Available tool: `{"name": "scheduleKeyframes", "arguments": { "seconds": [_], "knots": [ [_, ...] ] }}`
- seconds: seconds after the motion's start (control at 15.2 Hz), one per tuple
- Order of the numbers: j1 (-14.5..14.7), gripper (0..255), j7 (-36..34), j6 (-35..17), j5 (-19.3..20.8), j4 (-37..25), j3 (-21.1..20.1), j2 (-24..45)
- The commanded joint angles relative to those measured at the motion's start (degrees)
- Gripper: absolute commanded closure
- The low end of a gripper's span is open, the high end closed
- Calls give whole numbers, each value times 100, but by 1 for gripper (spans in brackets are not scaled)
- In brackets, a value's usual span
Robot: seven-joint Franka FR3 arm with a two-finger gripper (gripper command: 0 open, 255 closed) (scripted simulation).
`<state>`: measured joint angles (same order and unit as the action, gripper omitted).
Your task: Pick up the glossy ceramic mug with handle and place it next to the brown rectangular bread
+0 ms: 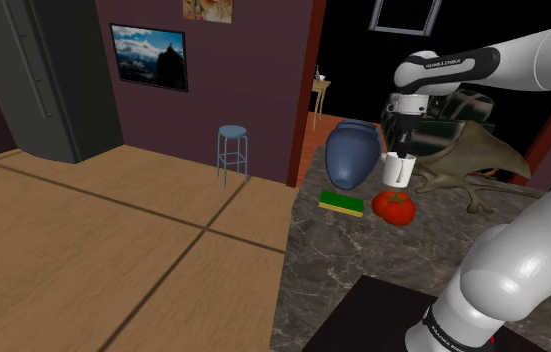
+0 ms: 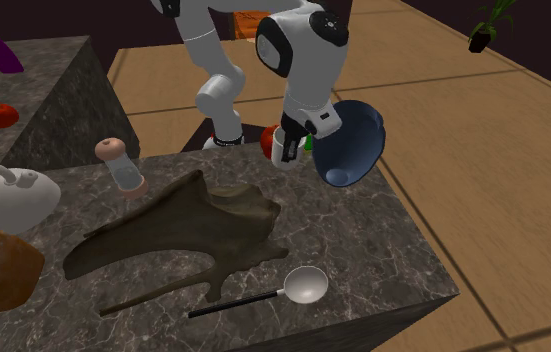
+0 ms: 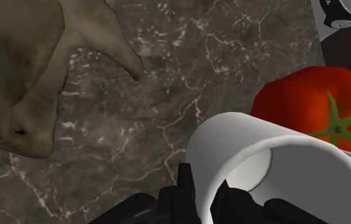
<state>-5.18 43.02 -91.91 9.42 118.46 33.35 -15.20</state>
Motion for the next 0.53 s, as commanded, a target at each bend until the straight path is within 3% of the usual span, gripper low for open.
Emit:
{"name": "scheduleKeyframes", "arguments": {
  "seconds": [0.0, 0.46],
  "knots": [
    [6, 255, 10, 159, -9, -161, -12, 3],
    [29, 255, 32, 696, -35, -702, -59, 9]
  ]
}}
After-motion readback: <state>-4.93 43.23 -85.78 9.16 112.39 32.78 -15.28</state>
